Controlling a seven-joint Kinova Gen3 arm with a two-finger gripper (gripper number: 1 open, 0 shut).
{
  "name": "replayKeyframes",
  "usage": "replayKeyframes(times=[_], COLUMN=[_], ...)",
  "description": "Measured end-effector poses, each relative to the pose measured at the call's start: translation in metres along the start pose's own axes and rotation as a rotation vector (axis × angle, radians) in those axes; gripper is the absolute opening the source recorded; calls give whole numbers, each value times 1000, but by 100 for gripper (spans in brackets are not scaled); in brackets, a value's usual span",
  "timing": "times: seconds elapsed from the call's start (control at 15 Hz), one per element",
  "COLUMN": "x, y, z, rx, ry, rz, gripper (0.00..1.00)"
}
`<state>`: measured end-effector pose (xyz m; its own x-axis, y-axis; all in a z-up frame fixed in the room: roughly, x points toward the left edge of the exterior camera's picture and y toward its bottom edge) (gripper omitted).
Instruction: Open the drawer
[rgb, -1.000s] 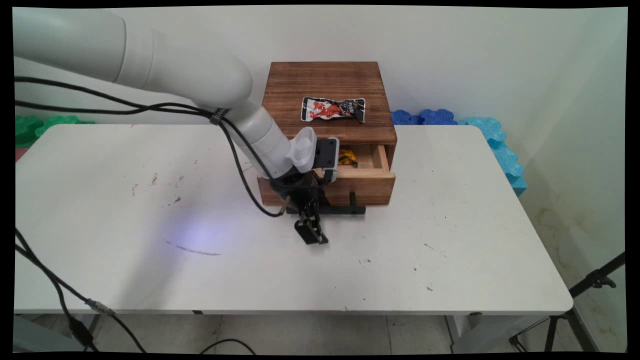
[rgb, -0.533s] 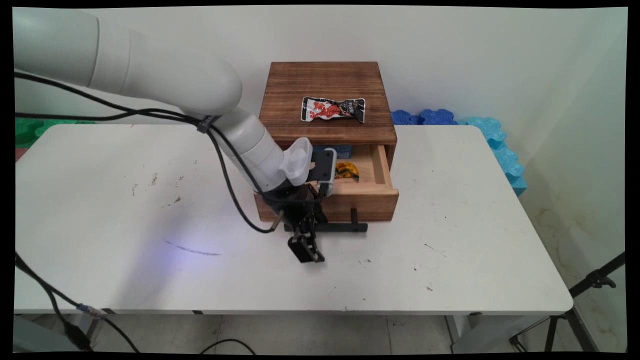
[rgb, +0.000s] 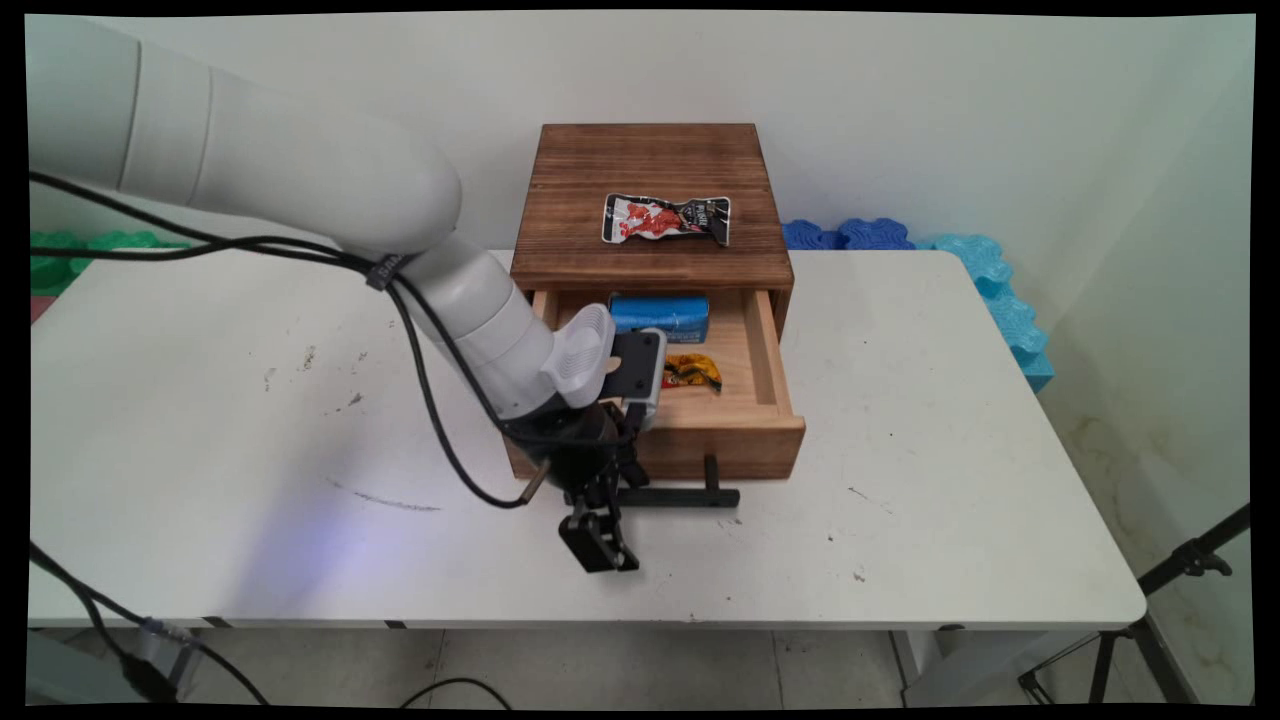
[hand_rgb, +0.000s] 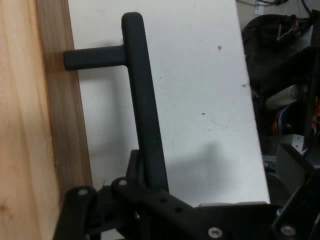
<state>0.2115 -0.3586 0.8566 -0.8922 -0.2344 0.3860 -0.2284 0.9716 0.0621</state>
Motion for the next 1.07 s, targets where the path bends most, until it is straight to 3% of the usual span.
replayKeyframes(times=[1.07], x=[-3], y=[49], z=[21], rx=[21], ry=[-5], rz=[-11], gripper=[100])
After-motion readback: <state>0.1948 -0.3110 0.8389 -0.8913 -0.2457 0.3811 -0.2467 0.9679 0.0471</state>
